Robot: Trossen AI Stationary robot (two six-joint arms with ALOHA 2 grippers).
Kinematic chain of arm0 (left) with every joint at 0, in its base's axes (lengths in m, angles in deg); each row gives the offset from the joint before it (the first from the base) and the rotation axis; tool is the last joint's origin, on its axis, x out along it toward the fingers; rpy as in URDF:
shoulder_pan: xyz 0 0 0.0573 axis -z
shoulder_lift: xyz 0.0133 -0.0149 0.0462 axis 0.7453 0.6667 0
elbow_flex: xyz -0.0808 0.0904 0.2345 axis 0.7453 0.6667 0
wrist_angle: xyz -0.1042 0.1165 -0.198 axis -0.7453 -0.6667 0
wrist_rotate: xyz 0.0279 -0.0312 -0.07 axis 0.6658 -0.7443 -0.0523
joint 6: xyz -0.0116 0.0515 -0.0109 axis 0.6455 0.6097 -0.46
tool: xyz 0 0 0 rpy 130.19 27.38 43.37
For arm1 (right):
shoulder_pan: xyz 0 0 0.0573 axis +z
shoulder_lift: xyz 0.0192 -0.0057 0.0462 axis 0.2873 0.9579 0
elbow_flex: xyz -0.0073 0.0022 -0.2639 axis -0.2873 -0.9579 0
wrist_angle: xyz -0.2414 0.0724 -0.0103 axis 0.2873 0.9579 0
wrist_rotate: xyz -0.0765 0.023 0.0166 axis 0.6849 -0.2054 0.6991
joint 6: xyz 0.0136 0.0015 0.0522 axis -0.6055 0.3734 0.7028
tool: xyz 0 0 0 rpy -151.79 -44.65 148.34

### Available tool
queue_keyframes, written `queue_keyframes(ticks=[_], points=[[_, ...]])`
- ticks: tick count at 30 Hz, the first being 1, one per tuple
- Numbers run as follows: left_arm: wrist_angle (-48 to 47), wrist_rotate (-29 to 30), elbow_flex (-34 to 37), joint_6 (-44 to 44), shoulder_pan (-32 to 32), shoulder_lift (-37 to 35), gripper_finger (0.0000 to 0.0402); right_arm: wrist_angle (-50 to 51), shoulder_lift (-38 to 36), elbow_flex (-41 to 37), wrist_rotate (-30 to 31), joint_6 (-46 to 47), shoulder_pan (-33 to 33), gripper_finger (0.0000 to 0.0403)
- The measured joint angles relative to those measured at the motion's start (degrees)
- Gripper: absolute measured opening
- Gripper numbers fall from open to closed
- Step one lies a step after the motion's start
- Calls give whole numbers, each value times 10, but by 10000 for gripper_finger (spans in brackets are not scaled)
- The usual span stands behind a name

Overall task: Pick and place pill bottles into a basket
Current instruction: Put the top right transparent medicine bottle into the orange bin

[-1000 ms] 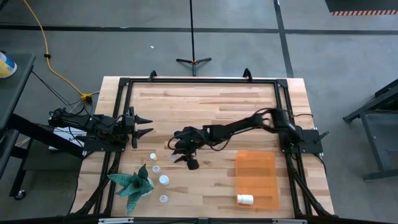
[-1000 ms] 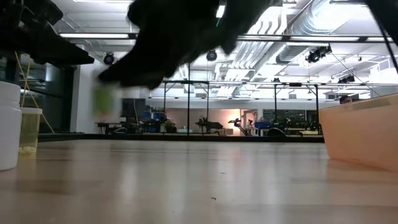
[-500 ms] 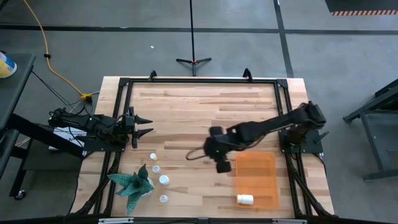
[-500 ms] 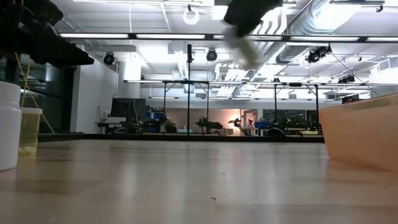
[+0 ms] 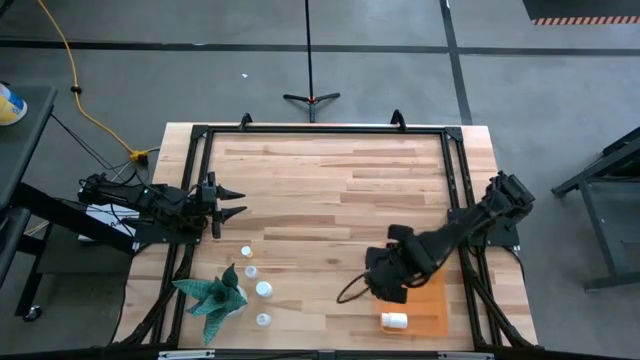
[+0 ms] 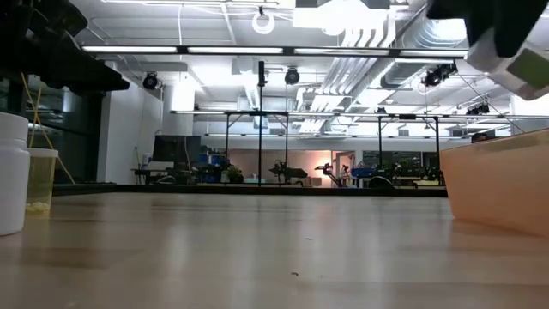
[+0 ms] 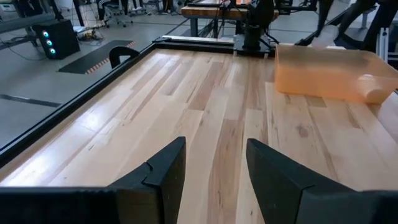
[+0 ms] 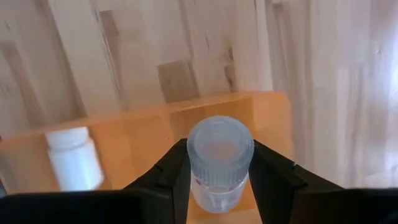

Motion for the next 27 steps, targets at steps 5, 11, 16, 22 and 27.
queue_keyframes(ticks=[5,11,16,22,27], points=[[-1,-2,0,-1,0,0,202,-17,11,0,2,58,49,127],[-2,-2,0,-1,0,0,202,-37,45,0,-13,104,90,127],[-3,-2,0,-2,0,0,202,-55,78,0,-56,128,104,128],[-3,-1,0,-2,0,0,202,-87,106,0,-68,124,110,128],[-3,-1,0,-2,0,0,202,-112,117,0,-78,104,109,135]])
